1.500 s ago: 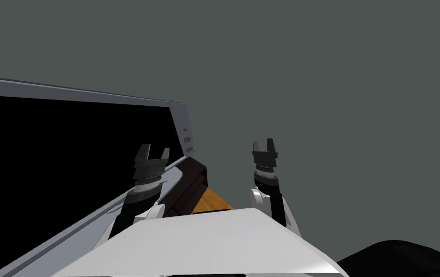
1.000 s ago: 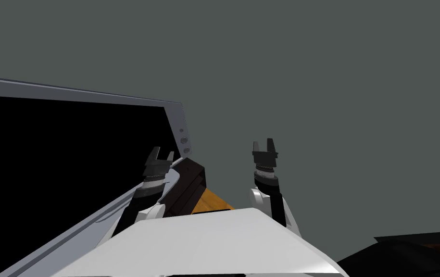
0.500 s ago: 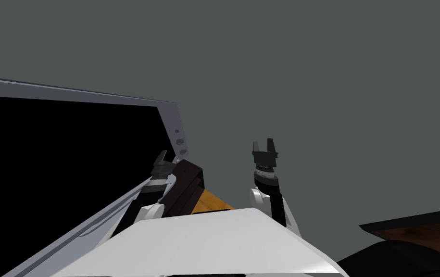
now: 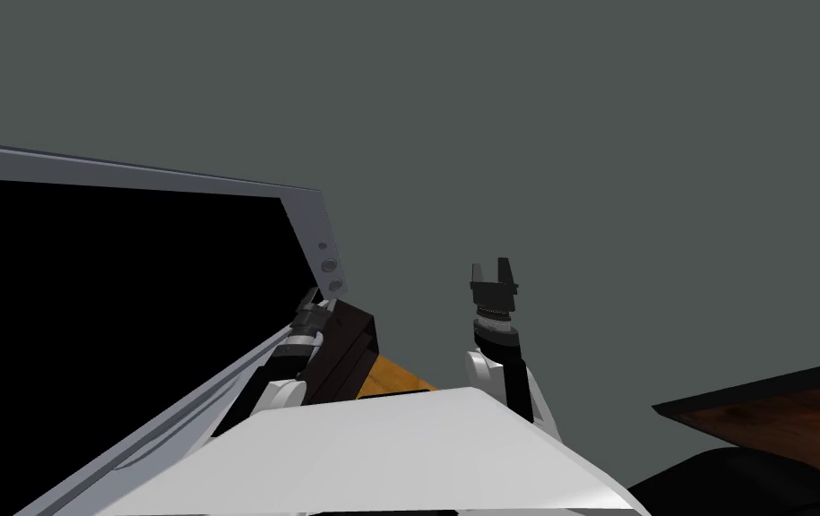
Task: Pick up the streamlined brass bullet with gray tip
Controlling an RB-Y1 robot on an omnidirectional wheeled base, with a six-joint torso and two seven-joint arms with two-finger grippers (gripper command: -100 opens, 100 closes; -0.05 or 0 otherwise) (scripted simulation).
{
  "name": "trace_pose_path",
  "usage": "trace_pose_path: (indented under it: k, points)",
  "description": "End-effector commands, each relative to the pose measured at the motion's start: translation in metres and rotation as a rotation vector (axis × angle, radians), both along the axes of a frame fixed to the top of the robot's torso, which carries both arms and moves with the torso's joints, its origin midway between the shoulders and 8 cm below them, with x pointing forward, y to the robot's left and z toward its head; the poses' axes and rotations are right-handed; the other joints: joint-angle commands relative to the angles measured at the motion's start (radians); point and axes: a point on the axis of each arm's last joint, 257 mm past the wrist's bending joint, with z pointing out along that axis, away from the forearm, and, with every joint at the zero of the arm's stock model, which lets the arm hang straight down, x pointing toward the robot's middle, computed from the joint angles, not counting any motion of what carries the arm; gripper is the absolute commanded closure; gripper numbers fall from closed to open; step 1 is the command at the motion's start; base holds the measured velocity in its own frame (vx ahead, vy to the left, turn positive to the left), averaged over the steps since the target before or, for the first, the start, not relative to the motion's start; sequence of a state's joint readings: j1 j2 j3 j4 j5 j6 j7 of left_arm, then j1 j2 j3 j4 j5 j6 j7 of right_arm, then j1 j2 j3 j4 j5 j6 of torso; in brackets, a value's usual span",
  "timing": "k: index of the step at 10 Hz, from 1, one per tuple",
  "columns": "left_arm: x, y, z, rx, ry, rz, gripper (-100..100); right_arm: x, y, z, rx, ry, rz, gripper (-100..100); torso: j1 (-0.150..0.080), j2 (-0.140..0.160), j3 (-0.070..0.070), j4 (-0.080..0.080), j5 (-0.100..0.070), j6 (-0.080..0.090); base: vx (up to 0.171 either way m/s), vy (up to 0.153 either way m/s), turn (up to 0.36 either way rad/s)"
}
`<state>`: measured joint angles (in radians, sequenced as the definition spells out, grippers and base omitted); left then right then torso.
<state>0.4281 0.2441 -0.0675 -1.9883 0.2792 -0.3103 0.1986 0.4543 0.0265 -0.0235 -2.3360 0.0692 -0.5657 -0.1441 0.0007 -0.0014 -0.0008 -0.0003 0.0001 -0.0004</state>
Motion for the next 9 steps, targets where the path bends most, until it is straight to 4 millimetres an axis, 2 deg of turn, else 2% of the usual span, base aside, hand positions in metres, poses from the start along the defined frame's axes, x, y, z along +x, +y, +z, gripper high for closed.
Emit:
trace_pose_path:
  k: [1, 2, 3, 4, 5, 6, 7, 8, 9]
  points:
    - [0.01, 0.007, -0.025, -0.032, 0.077, -0.016, -100, 0.0, 0.0, 0.0, 0.0, 0.0, 0.0, 0, 0.0, 0.0, 0.0, 0.0, 0.0, 0.0, 0.02, 0.005, -0.091]
    - [0.01, 0.007, -0.027, -0.044, 0.083, -0.016, -100, 0.0, 0.0, 0.0, 0.0, 0.0, 0.0, 0, 0.0, 0.0, 0.0, 0.0, 0.0, 0.0, 0.019, 0.007, -0.06]
    - [0.016, 0.012, -0.05, -0.068, 0.15, -0.027, -100, 0.0, 0.0, 0.0, 0.0, 0.0, 0.0, 0, 0.0, 0.0, 0.0, 0.0, 0.0, 0.0, 0.027, 0.009, -0.142]
    - [0.016, 0.012, -0.052, -0.08, 0.158, -0.028, -100, 0.0, 0.0, 0.0, 0.0, 0.0, 0.0, 0, 0.0, -0.001, 0.0, 0.0, 0.0, 0.0, 0.02, 0.012, -0.061]
    - [0.02, 0.017, -0.073, -0.1, 0.224, -0.039, -100, 0.0, 0.0, 0.0, 0.0, 0.0, 0.0, 0, 0.0, 0.0, 0.0, 0.0, 0.0, 0.0, 0.021, 0.01, -0.126]
    - [0.02, 0.018, -0.078, -0.117, 0.235, -0.038, -100, 0.0, 0.0, 0.0, 0.0, 0.0, 0.0, 0, 0.0, 0.0, 0.0, 0.0, 0.0, 0.0, 0.019, 0.011, -0.064]
    - [0.023, 0.024, -0.102, -0.139, 0.308, -0.044, -100, 0.0, 0.0, 0.0, 0.0, 0.0, 0.0, 0, 0.0, 0.0, 0.0, 0.0, 0.0, 0.0, 0.021, 0.011, -0.119]
    - [0.023, 0.024, -0.104, -0.154, 0.315, -0.044, -100, 0.0, 0.0, 0.0, 0.0, 0.0, 0.0, 0, 0.0, 0.0, 0.0, 0.0, 0.0, 0.0, 0.019, 0.013, -0.069]
    - [0.025, 0.03, -0.126, -0.173, 0.383, -0.049, -100, 0.0, 0.0, 0.0, 0.0, 0.0, 0.0, 0, 0.0, 0.0, 0.0, 0.0, 0.0, 0.0, 0.023, 0.012, -0.121]
